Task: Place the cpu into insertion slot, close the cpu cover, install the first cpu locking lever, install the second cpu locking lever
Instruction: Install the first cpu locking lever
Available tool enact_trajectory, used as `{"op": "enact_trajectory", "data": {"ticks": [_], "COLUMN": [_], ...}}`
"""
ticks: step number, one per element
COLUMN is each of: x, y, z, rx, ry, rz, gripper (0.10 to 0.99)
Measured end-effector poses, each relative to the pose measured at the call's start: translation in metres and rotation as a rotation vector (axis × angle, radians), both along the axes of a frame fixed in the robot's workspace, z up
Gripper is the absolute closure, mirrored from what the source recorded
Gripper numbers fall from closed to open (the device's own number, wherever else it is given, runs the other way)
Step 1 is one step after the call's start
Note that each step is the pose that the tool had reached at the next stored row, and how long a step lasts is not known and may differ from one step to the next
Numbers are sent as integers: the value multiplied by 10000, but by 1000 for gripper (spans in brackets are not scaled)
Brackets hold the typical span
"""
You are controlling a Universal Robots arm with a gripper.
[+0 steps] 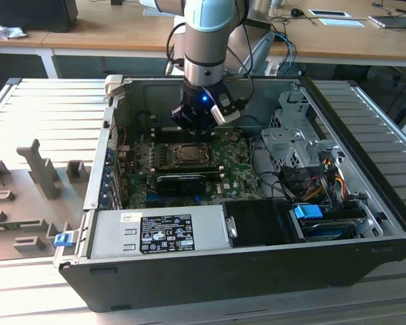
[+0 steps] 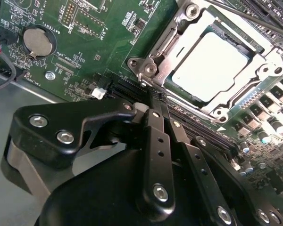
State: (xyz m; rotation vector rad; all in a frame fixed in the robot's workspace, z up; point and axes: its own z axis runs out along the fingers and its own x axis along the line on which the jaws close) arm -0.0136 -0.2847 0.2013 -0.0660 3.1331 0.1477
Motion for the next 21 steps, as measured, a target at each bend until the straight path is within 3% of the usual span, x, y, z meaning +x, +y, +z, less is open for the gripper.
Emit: {"op": "enact_trajectory", "data": {"ticks": [20,21], "x": [0,-1], "y": [-38,-43], "z": [-17,-18], "rx": [29,139], "ry": [1,5], "rz": [-29,-30], "gripper": [980,980]}}
